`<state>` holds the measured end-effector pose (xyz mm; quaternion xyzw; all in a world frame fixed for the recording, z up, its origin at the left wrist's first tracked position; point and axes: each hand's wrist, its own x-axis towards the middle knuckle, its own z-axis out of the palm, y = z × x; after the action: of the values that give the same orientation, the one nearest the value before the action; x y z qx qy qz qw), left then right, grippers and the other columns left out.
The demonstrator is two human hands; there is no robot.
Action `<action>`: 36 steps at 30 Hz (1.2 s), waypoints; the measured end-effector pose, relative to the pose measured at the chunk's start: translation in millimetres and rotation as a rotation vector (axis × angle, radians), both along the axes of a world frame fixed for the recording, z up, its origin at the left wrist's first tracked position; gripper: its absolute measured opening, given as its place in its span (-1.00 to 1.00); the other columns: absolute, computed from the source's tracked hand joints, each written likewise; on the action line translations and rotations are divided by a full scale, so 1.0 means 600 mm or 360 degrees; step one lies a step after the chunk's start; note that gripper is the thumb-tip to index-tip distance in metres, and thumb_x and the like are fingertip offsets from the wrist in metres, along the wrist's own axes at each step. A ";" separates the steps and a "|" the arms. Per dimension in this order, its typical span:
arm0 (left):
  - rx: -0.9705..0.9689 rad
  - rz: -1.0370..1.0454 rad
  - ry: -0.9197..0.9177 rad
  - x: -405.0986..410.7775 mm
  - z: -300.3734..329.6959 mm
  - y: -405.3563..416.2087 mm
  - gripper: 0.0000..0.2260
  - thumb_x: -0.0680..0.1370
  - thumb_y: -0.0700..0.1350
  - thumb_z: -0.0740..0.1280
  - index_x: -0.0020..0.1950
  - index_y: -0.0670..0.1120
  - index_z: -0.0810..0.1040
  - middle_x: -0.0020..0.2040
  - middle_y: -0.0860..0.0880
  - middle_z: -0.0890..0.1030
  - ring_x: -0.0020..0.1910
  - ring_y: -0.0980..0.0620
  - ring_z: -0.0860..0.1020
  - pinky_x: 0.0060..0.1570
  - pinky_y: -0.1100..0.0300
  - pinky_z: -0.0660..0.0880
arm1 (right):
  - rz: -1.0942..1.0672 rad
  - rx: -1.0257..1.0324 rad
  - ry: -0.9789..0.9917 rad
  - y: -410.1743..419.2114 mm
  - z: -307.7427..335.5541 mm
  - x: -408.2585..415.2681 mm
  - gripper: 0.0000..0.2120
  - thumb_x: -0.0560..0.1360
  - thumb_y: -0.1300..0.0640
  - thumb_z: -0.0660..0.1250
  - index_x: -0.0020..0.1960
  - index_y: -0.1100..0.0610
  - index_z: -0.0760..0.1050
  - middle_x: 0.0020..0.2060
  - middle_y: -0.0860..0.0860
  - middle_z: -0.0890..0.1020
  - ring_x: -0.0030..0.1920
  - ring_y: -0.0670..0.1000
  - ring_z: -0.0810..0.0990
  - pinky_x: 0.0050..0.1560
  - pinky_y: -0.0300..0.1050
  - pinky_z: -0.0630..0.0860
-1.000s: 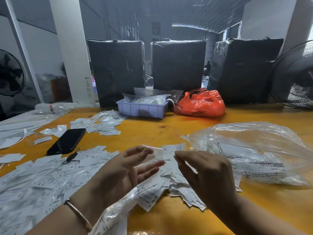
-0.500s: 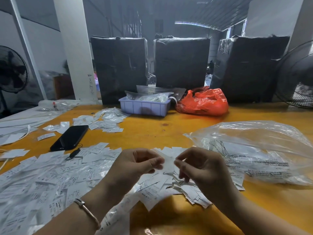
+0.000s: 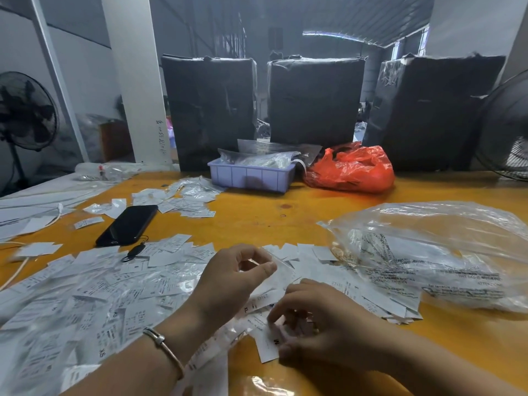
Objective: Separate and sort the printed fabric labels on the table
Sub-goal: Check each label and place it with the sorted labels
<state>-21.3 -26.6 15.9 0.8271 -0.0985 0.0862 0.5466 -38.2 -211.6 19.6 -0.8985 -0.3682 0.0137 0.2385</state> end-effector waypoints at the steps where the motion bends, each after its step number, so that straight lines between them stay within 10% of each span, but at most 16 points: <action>1: 0.0018 -0.0001 -0.0002 0.000 0.000 -0.001 -0.94 0.51 -0.05 0.43 -0.16 0.03 0.66 -0.14 0.12 0.67 -0.14 0.13 0.61 -0.01 0.02 0.56 | -0.0006 -0.0018 0.0027 0.001 0.001 -0.001 -0.64 0.38 -0.16 0.46 0.12 -0.09 0.55 -0.06 -0.11 0.53 0.00 -0.14 0.41 0.04 -0.07 0.42; 17: -0.0091 0.0063 -0.0064 0.000 0.009 0.005 -0.76 0.24 0.11 0.51 -0.18 0.02 0.72 0.03 0.16 0.54 -0.09 0.37 0.53 -0.16 0.40 0.41 | -0.0064 0.0022 0.0307 -0.002 0.010 -0.008 -0.81 0.38 -0.05 0.49 -0.04 -0.07 0.58 -0.11 -0.15 0.52 -0.07 -0.15 0.48 0.02 0.03 0.50; 24: -0.0302 0.0025 0.0064 0.004 0.011 0.012 -0.82 0.23 -0.01 0.55 -0.23 -0.03 0.72 -0.12 0.04 0.68 -0.16 0.16 0.64 -0.23 0.39 0.51 | -0.0079 0.0411 0.0398 -0.010 -0.002 -0.005 -0.78 0.35 0.23 0.47 -0.12 -0.05 0.54 -0.26 -0.11 0.56 -0.27 -0.13 0.48 -0.30 -0.21 0.40; 30: -0.0345 -0.0201 0.0175 0.003 0.010 0.011 -0.91 0.39 -0.21 0.50 -0.17 -0.20 0.65 -0.21 -0.13 0.70 -0.21 0.03 0.67 -0.22 0.31 0.56 | -0.0139 0.1198 0.0843 -0.025 0.001 0.003 -0.49 0.32 0.41 0.50 0.17 0.01 0.61 -0.22 0.13 0.65 -0.21 0.10 0.58 -0.11 -0.03 0.53; 36: -0.0361 -0.0224 0.0106 -0.002 0.015 0.011 -0.88 0.40 -0.18 0.48 -0.07 -0.12 0.68 -0.21 -0.12 0.72 -0.23 -0.02 0.69 -0.26 0.31 0.57 | -0.0635 0.1309 0.0522 -0.041 0.004 0.012 -0.74 0.45 0.39 0.35 -0.08 0.08 0.70 -0.16 0.01 0.72 -0.08 0.00 0.66 -0.07 -0.17 0.54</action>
<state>-22.4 -19.8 24.7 0.7534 -0.1276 0.0307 0.6443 -30.8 -236.0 21.8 -0.7689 -0.1211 -0.0374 0.6267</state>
